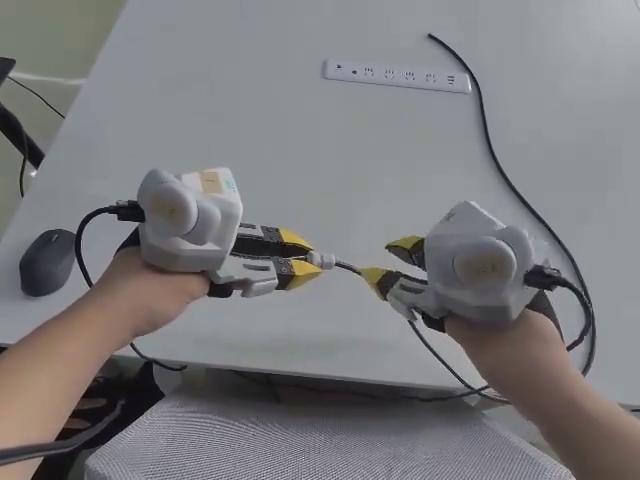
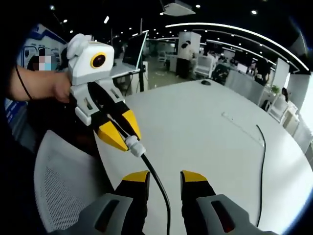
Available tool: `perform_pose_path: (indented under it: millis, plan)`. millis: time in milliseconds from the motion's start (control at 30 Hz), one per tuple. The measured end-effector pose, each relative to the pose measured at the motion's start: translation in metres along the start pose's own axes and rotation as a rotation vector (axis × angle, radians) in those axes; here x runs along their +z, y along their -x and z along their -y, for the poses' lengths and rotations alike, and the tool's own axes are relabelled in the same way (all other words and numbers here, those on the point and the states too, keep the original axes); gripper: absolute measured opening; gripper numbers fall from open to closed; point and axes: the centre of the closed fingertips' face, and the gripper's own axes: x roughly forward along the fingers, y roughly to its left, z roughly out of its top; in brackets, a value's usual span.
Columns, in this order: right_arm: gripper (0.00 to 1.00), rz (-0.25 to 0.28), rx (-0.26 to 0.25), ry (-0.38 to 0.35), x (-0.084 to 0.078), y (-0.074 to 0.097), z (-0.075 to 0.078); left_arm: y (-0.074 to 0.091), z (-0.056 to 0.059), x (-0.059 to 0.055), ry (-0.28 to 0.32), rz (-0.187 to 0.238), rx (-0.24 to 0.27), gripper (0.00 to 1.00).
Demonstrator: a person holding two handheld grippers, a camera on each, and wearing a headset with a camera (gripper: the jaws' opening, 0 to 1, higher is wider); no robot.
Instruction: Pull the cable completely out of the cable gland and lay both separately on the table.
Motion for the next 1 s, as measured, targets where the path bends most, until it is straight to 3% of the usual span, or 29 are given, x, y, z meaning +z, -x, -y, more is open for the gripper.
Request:
perform_pose_path:
  millis: [67, 167, 267, 400, 1000]
  plan:
    - [0.21, 0.004, 0.008, 0.019, 0.005, -0.004, -0.004, 0.001, 0.000, -0.001, 0.000, -0.002, 0.001, 0.15]
    - [0.19, -0.017, 0.012, 0.135, 0.005, -0.010, -0.009, 0.002, 0.000, -0.001, 0.001, -0.003, 0.001, 0.15]
    - [0.16, -0.029, 0.047, 0.168, 0.001, -0.016, -0.019, 0.002, 0.000, 0.000, -0.002, -0.003, 0.001, 0.15]
    - [0.13, -0.048, 0.044, 0.242, -0.003, -0.021, -0.023, 0.001, 0.000, 0.000, -0.003, 0.000, -0.001, 0.15]
    - [0.02, -0.028, 0.052, 0.311, 0.006, -0.026, -0.024, -0.003, -0.002, 0.002, -0.004, -0.003, -0.007, 0.15]
